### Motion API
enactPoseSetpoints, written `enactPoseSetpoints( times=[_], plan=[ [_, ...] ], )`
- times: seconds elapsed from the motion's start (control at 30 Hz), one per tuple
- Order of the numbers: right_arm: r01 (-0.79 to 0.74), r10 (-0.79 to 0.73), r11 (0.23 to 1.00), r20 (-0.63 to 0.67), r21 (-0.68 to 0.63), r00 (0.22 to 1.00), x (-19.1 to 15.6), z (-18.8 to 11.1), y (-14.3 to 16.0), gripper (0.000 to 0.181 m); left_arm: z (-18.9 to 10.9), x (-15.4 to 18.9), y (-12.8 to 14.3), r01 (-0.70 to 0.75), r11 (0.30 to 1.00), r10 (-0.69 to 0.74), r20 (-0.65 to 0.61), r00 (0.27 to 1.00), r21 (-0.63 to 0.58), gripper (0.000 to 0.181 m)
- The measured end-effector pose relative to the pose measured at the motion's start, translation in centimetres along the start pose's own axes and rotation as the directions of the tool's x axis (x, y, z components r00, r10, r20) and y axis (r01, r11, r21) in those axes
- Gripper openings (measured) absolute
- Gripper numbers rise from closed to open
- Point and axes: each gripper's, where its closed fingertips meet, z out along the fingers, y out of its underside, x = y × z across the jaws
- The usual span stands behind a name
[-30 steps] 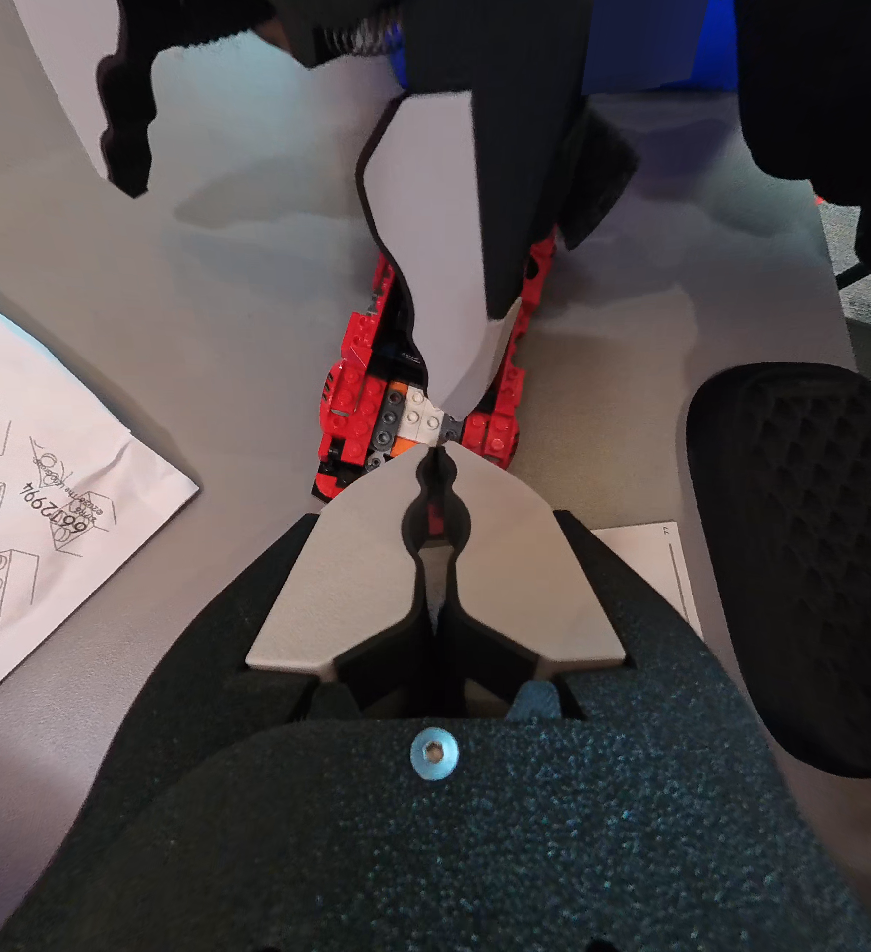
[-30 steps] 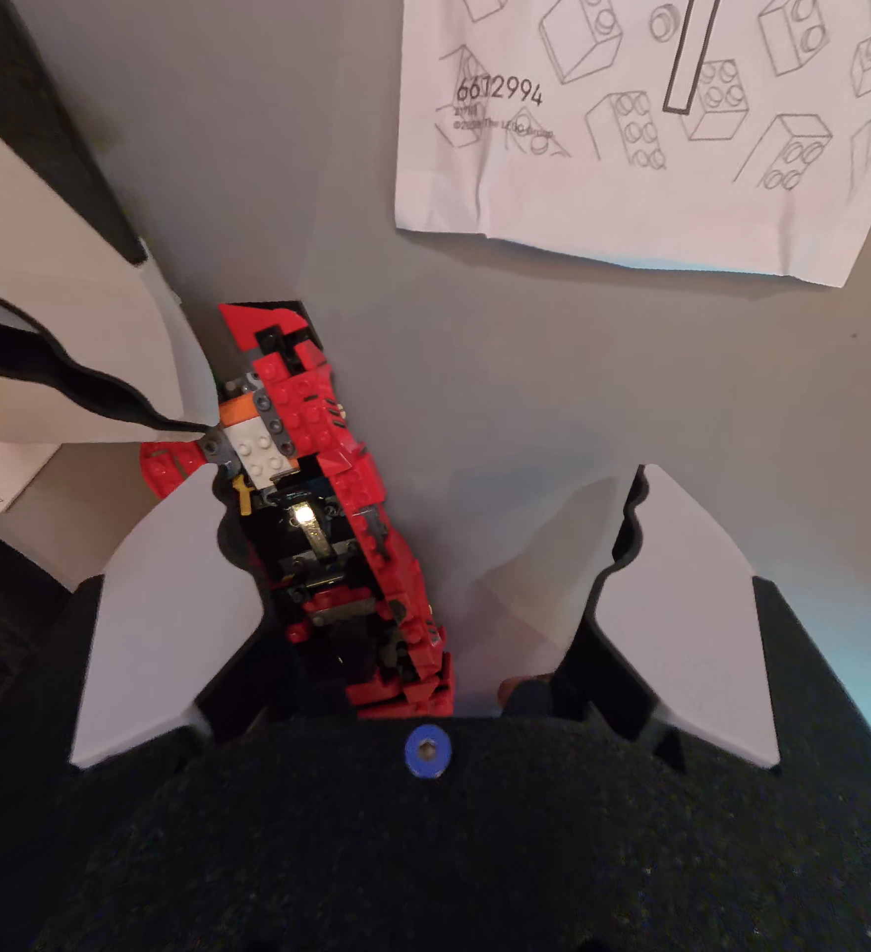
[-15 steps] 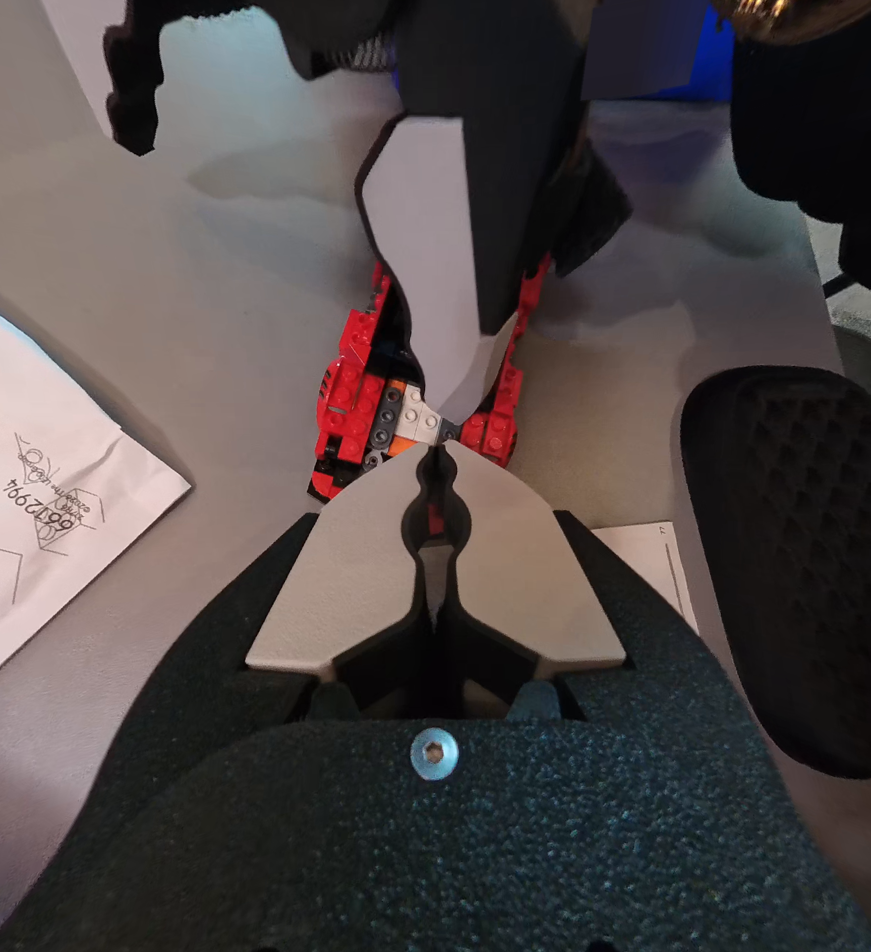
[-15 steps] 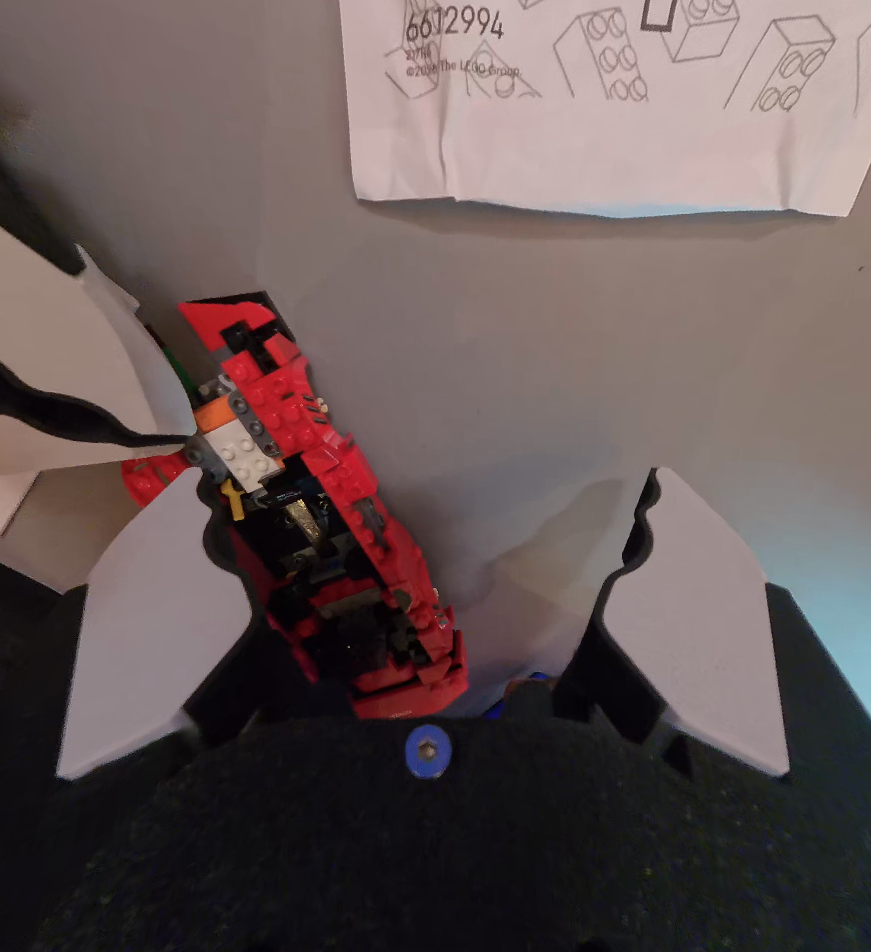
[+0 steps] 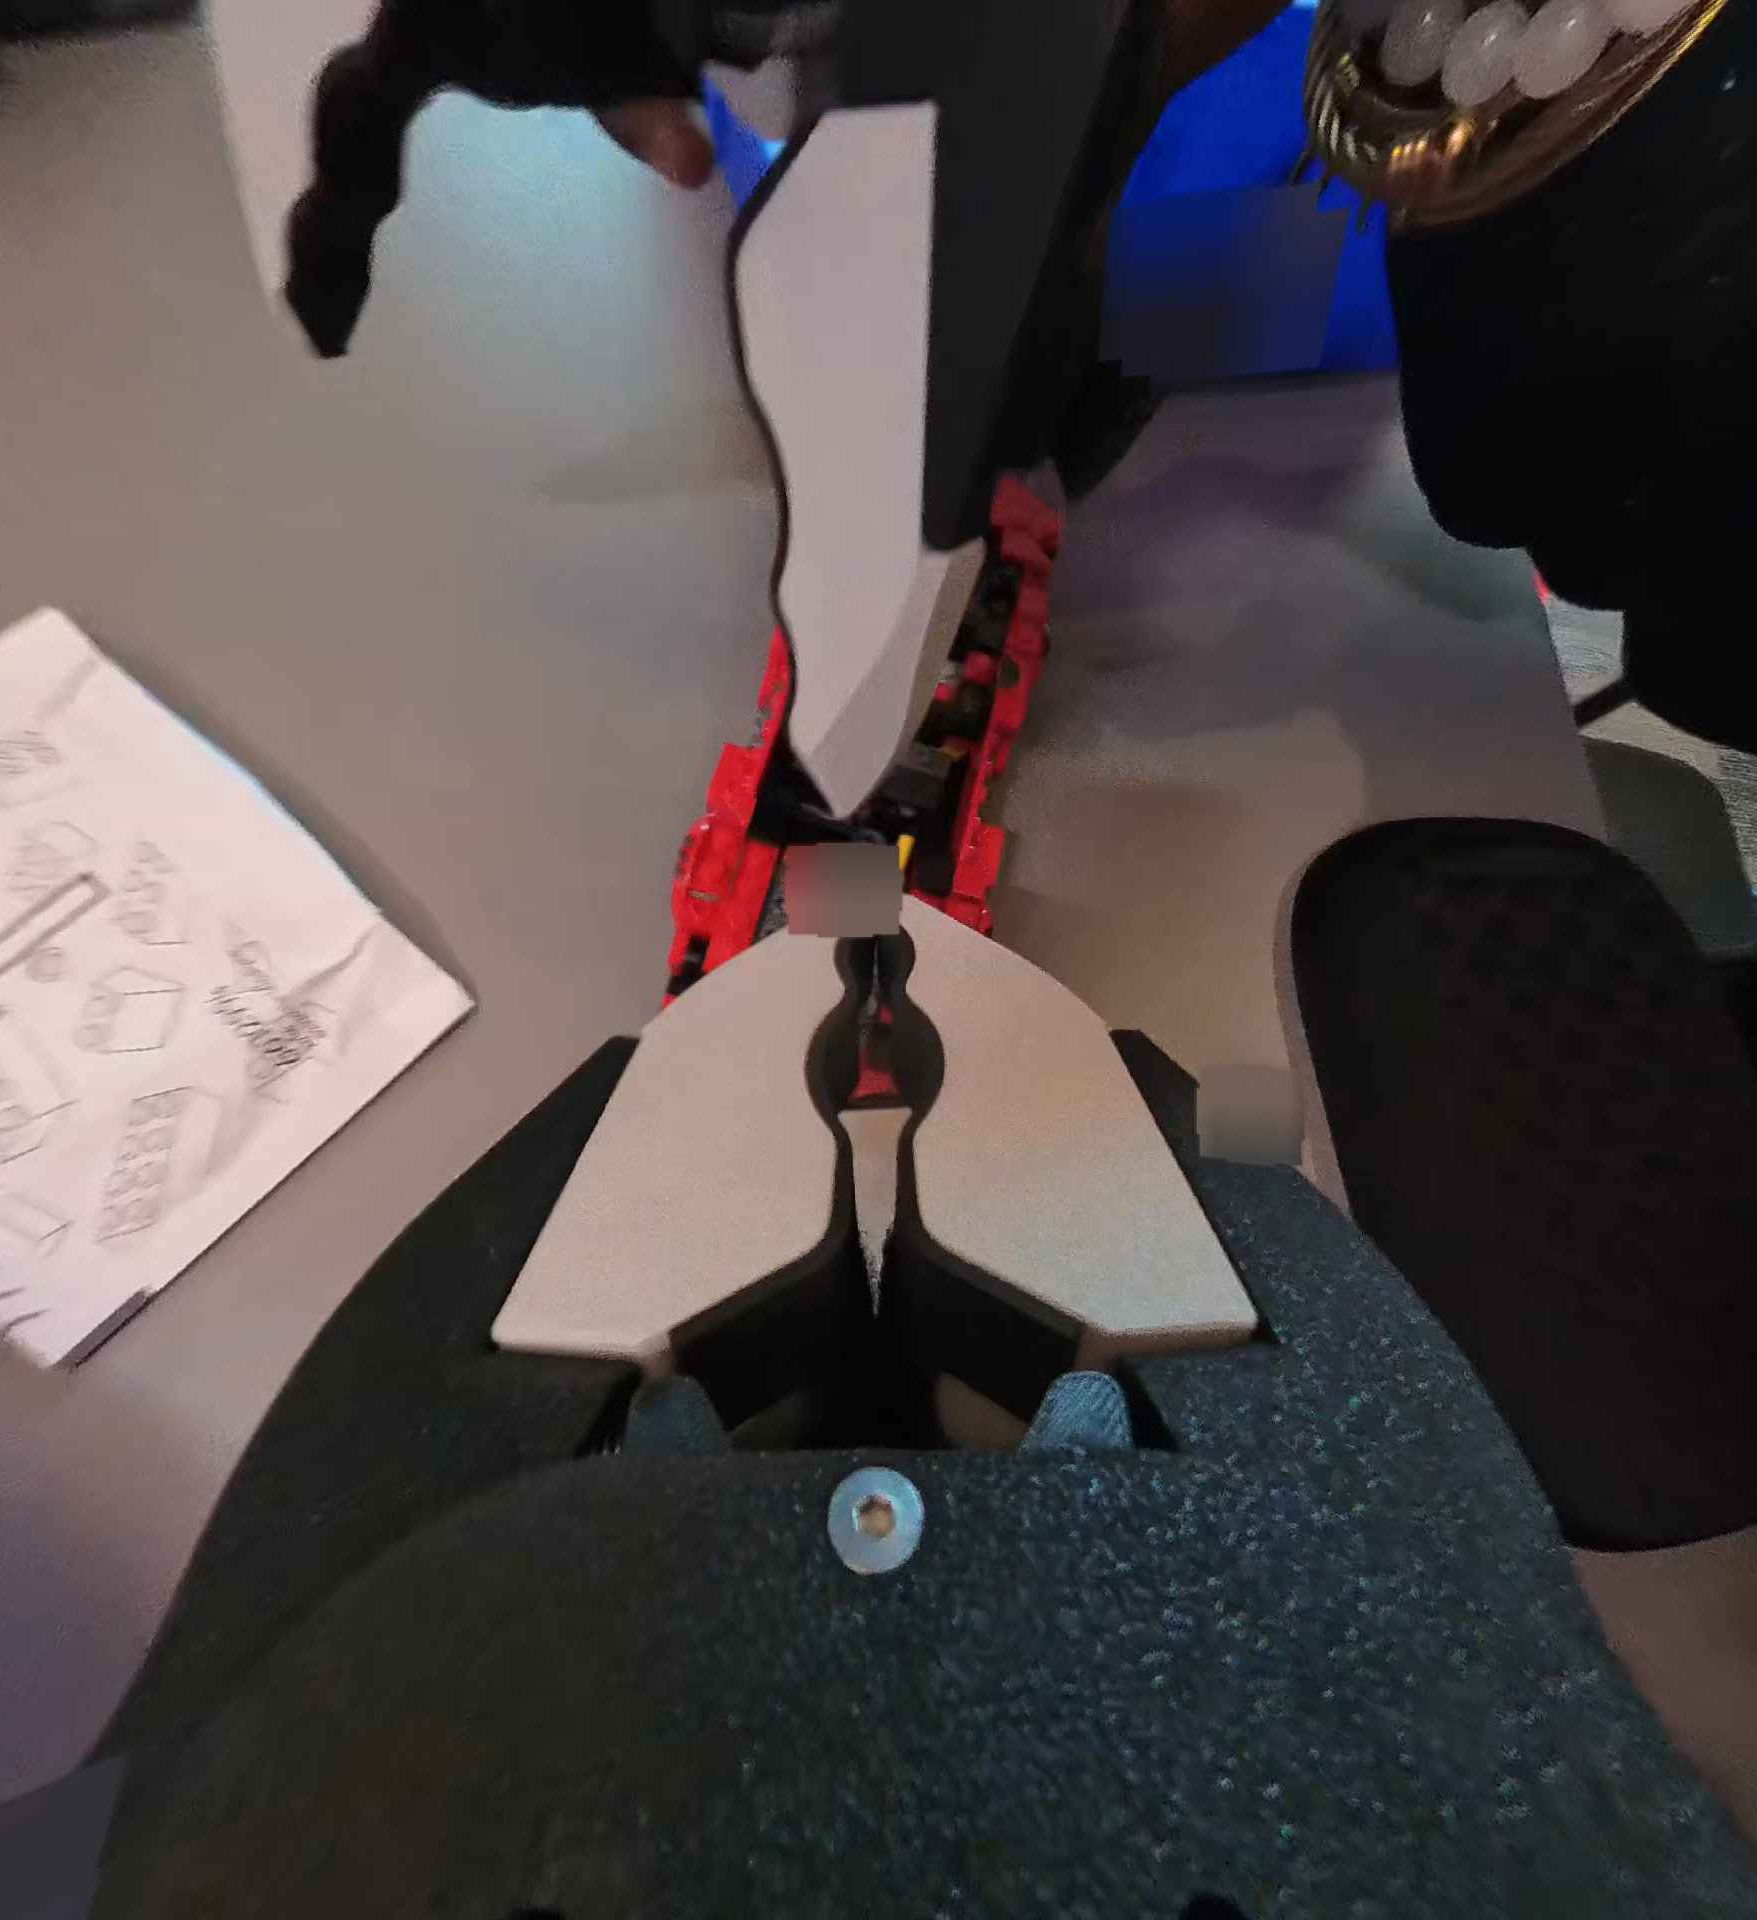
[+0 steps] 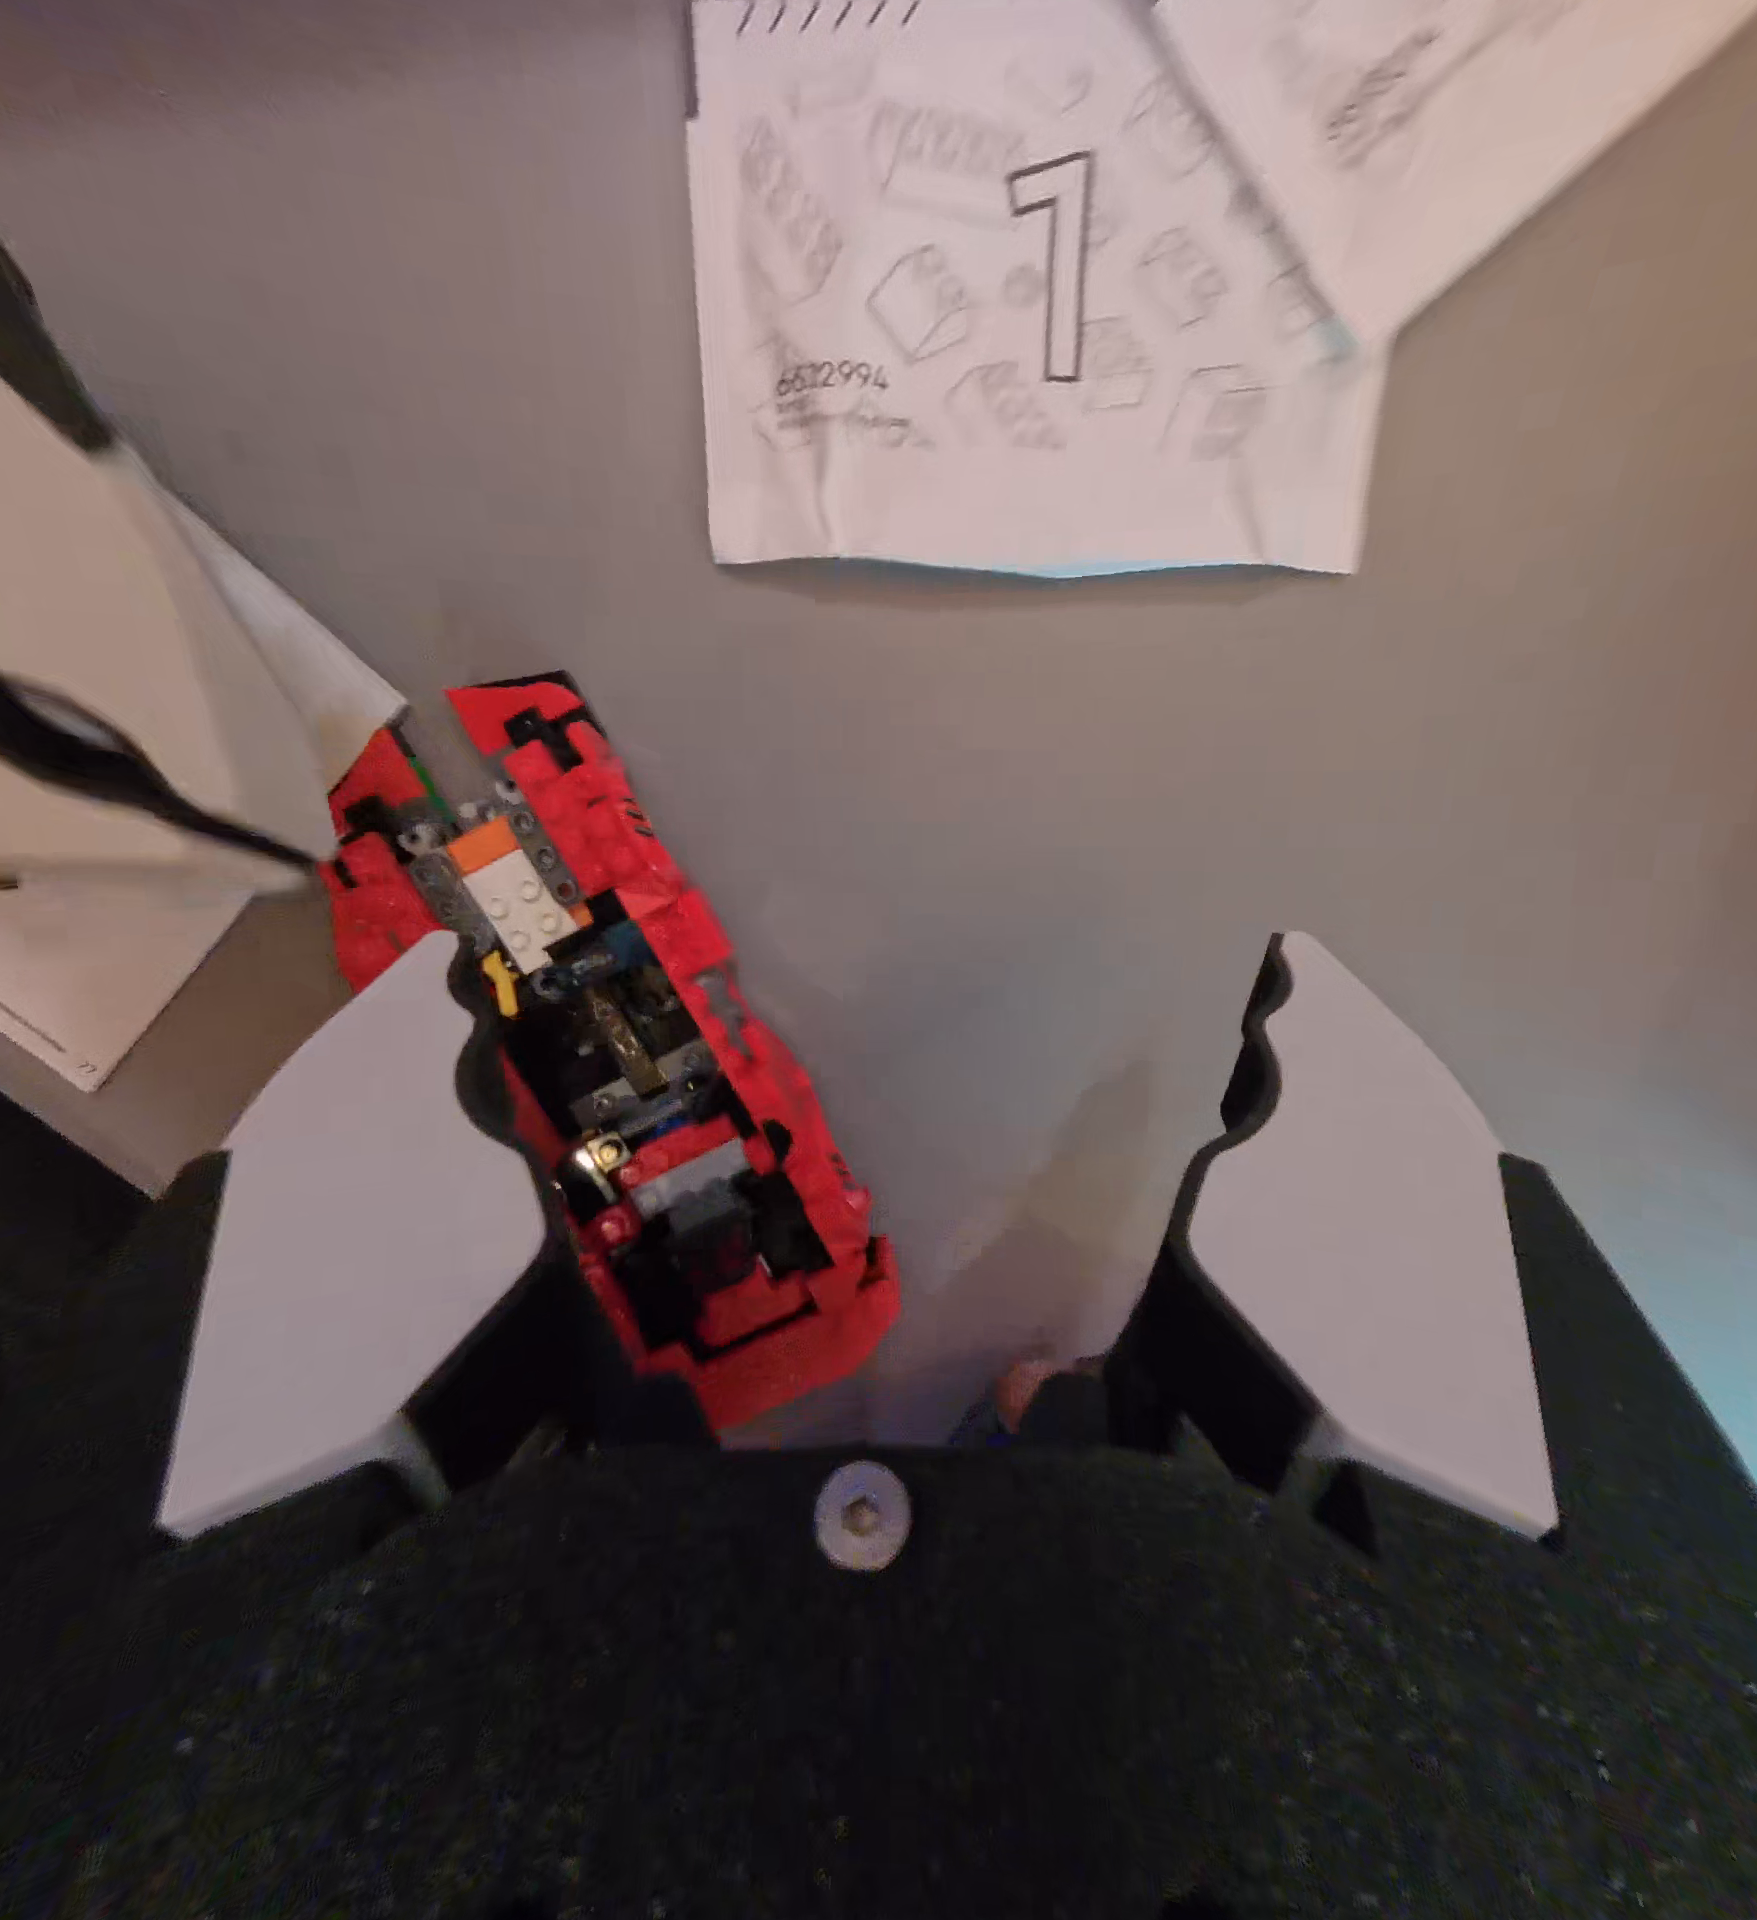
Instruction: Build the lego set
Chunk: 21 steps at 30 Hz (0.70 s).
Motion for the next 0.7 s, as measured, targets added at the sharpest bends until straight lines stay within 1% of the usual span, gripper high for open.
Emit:
enactPoseSetpoints(
  times=[0.1,0.2,0.3,0.37,0.47,0.6,0.67,0.7],
  plan=[
    [0.032,-0.034,0.997,0.033,0.067,0.999,-0.8,-1.4,0.0,0.123,-1.6,-1.0,0.1,-0.001,1.000,0.002,0.077,0.997,-0.006,0.000],
    [0.080,-0.091,0.989,0.083,0.122,0.992,-2.7,-2.3,0.3,0.121,-3.5,-1.0,-0.4,0.033,0.998,-0.042,0.145,0.989,0.061,0.000],
    [0.145,-0.152,0.982,0.052,0.119,0.987,-4.0,-2.6,1.2,0.122,-6.1,0.5,-1.0,0.025,0.986,-0.056,0.186,0.981,0.166,0.000],
    [0.195,-0.200,0.975,0.030,0.107,0.979,-4.9,-2.9,2.0,0.122,-8.0,2.1,-0.7,0.031,0.977,-0.072,0.187,0.980,0.211,0.001],
    [0.244,-0.245,0.967,0.002,0.069,0.970,-5.2,-2.3,3.5,0.118,-10.7,4.3,1.0,0.029,0.968,-0.083,0.208,0.975,0.250,0.003],
    [0.277,-0.275,0.961,0.062,-0.024,0.960,-5.7,0.5,5.2,0.119,-13.3,6.2,4.5,0.036,0.960,-0.114,0.270,0.956,0.278,0.004],
    [0.300,-0.296,0.952,0.063,-0.061,0.953,-5.5,1.7,5.4,0.113,-14.1,6.9,6.4,0.065,0.956,-0.150,0.289,0.945,0.285,0.007],
    [0.305,-0.300,0.950,0.078,-0.060,0.951,-5.7,2.0,5.3,0.107,-14.6,7.3,7.3,0.082,0.954,-0.170,0.297,0.940,0.287,0.010]
  ],
)
